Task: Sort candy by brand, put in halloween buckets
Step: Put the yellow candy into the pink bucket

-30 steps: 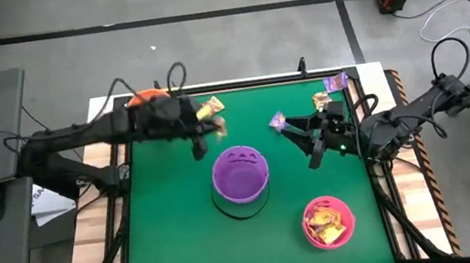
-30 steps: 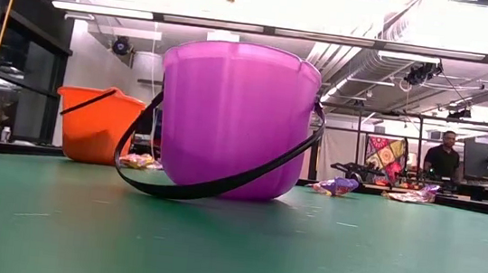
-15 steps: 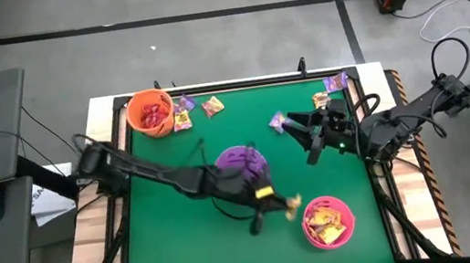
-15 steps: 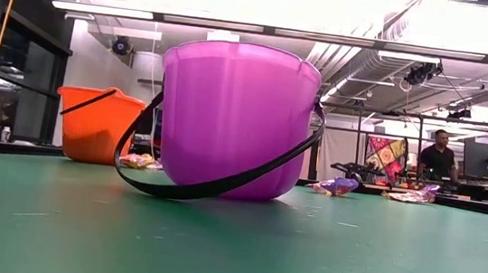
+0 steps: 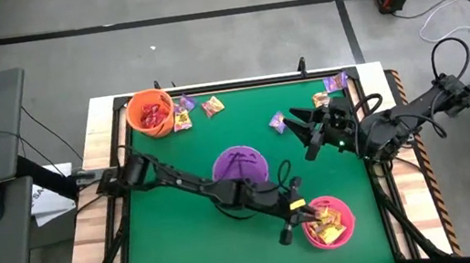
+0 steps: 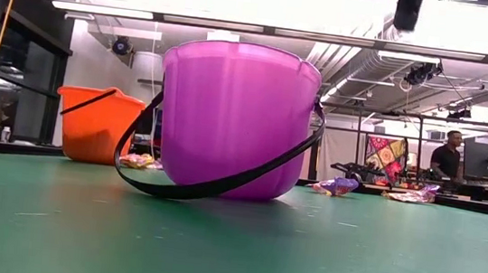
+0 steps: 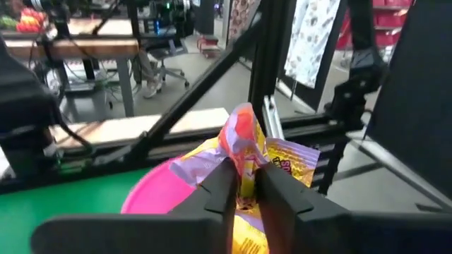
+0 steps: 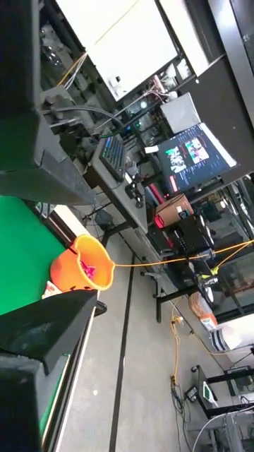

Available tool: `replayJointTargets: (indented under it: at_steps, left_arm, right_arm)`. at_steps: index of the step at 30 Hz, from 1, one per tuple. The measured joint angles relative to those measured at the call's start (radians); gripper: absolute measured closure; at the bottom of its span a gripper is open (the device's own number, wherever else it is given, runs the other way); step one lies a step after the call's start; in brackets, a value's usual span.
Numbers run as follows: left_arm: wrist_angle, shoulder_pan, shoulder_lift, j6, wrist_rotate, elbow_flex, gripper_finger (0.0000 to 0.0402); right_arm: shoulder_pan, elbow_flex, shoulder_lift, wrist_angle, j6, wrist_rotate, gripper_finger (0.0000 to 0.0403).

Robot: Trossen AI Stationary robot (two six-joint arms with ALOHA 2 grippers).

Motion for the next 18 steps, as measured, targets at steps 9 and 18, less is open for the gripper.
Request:
replayJointTargets:
  at_steps: [9,18]
  left_arm:
    - [-0.071,0.017,-0.005,-0.006,-0.001,0.017,0.0241]
    - [-0.541,0.095,-0.219,0.096,0.007,0.017,0.0191]
  right_arm:
    - [0.000,0.000,0.000,-0.001,-0.005,0.000,0.0202]
    - [0.000,0.000,0.000,0.002,-0.032,-0.001,0.0202]
